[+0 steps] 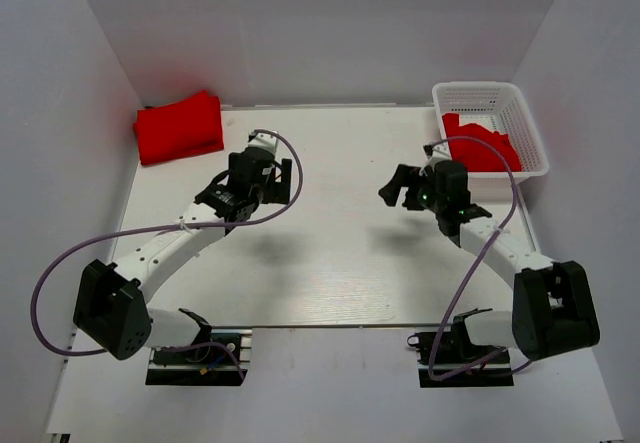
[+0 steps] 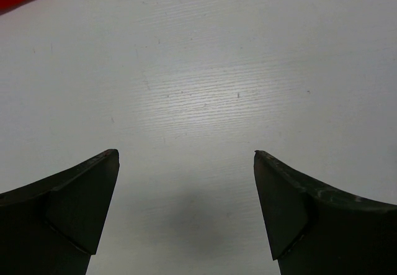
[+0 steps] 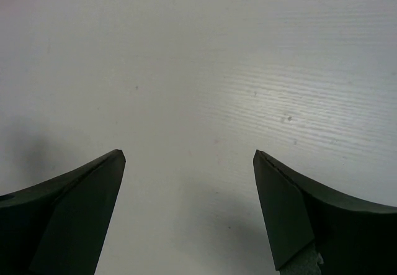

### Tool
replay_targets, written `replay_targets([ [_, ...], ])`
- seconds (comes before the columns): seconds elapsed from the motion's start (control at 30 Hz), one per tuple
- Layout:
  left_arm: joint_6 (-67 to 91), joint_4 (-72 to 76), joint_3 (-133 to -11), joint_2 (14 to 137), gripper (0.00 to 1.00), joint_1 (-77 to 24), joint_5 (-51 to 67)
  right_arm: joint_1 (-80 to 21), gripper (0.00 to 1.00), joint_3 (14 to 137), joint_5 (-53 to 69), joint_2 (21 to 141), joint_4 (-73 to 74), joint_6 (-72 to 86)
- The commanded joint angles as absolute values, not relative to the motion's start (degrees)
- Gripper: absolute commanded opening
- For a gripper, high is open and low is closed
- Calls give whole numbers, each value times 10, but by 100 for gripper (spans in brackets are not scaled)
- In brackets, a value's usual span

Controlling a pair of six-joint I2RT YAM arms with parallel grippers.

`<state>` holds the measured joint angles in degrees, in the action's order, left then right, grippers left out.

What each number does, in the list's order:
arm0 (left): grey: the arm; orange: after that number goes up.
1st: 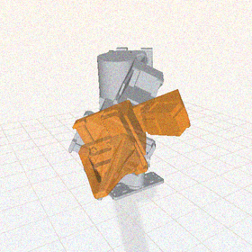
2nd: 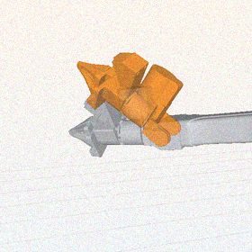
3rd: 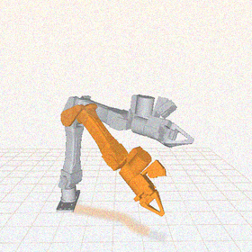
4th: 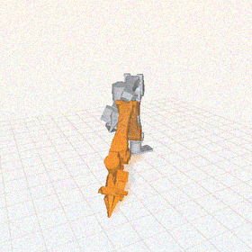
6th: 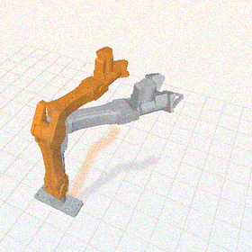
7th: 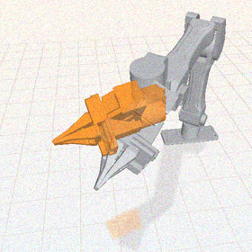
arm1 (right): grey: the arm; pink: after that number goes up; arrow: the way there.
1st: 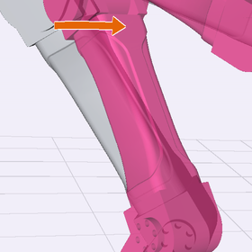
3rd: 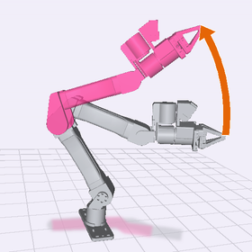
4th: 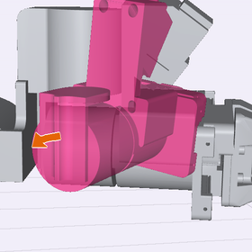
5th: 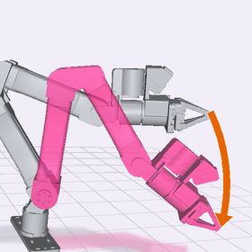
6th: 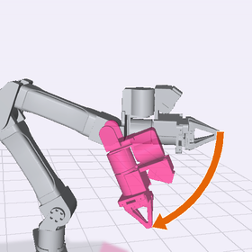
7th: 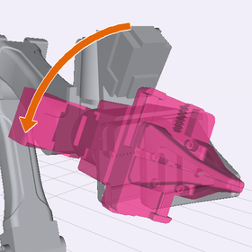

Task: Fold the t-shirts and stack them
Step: Grab crumpled tshirt from bin with the right arm

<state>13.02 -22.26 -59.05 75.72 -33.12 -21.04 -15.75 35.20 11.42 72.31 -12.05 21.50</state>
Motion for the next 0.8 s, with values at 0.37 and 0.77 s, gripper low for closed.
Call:
replay_targets([
  [0.37,135,-259,-614,789,100,-327,-239,-34,90,837,-91,1010,156,189],
  [0.77,151,-268,-619,809,100,-327,-251,93,77,1144,-106,1287,281,135],
])
